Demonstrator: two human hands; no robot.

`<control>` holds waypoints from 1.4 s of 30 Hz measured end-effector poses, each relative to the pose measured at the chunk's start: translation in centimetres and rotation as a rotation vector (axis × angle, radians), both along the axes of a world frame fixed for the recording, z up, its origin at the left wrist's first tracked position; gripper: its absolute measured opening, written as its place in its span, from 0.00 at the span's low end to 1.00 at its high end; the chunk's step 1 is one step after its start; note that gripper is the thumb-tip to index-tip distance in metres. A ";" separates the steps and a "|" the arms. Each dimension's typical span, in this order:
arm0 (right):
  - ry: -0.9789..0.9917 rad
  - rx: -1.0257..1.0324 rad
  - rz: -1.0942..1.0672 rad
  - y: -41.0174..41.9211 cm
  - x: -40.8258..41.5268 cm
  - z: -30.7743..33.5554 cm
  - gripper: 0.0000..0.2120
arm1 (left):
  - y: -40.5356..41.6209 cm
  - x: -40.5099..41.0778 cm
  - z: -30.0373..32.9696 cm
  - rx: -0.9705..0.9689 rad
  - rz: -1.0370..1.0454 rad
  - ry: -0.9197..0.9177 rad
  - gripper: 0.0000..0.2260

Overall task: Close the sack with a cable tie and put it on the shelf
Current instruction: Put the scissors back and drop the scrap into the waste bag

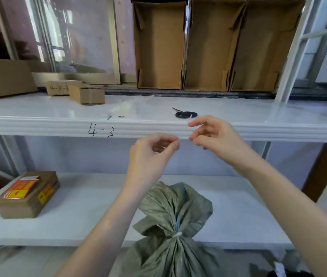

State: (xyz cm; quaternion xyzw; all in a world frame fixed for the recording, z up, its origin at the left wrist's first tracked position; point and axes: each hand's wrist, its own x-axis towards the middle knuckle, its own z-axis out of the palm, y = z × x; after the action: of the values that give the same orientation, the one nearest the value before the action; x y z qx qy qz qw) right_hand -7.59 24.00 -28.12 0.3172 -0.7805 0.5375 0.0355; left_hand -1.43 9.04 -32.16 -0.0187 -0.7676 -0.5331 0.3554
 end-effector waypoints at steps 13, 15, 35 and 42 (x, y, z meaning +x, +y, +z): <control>0.025 -0.008 -0.200 10.9 6.0 -6.0 0.04 | 9.4 2.9 -6.5 -0.061 -0.257 -0.162 0.08; 0.037 0.028 -0.263 12.6 6.4 -7.2 0.04 | 10.9 2.9 -7.6 -0.129 -0.261 -0.180 0.05; -0.118 0.321 -0.854 31.4 0.4 -31.3 0.06 | 27.4 -4.7 -25.4 -0.541 -0.493 -0.662 0.12; -0.047 0.566 -0.886 34.4 -3.3 -38.0 0.10 | 31.5 -9.1 -30.9 -0.643 -0.500 -0.726 0.15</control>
State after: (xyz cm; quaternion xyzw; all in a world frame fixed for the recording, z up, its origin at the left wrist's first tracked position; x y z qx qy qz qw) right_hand -10.88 58.41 -66.09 -0.0584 -0.9551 0.2460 0.1547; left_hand -10.51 40.52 -63.05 -0.1228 -0.9375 -0.3118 -0.0937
